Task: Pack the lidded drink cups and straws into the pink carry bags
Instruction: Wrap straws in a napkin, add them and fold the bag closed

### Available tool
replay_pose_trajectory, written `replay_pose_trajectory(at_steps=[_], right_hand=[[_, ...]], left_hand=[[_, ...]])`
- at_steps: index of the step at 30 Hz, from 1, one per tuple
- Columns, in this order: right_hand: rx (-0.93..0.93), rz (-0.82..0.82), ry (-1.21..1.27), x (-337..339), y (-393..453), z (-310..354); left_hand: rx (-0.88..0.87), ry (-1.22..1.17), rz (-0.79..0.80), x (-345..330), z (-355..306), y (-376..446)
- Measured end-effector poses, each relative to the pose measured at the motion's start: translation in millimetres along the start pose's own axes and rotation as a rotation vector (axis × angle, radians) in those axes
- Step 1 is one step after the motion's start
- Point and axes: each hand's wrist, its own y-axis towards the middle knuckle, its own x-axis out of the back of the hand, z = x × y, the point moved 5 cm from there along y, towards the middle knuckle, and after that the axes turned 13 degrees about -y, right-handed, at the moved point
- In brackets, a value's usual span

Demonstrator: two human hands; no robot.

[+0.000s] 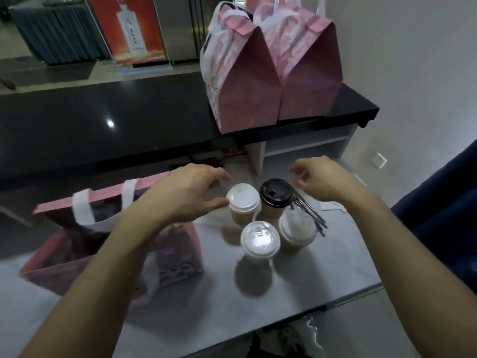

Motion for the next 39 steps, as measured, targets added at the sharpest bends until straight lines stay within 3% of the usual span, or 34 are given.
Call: replay_pose_trajectory(at_steps=[6, 15, 22, 26, 30, 35, 39], right_hand=[[-0.056, 0.181, 0.052, -105.5, 38.5, -90.9], [-0.035, 0.256, 0.135, -187.3, 53.9, -87.3], [-0.128, 0.207, 0.342, -180.7, 52.6, -120.0], [-0.132, 0.129, 0.581, -164.8, 49.2, -138.2], [0.012, 0.108, 0.934, -138.7, 43.3, -138.3], [0.141, 0.068, 1.127, -111.5, 36.4, -131.9], [0.159, 0.025, 1.170, -110.4, 31.4, -134.8]], left_hand=[[0.185, -0.029, -0.034, -67.8, -27.6, 56.2], [0.345, -0.146, -0.124, -108.3, -52.0, 77.1], [0.359, -0.180, -0.180, -121.1, -65.8, 92.7], [0.372, -0.291, -0.319, -128.5, -76.3, 109.4], [0.431, -0.592, -0.407, -148.2, -87.8, 141.4], [0.469, -0.845, -0.337, -171.1, -101.8, 170.6], [0.452, -0.915, -0.425, -177.1, -107.9, 177.7]])
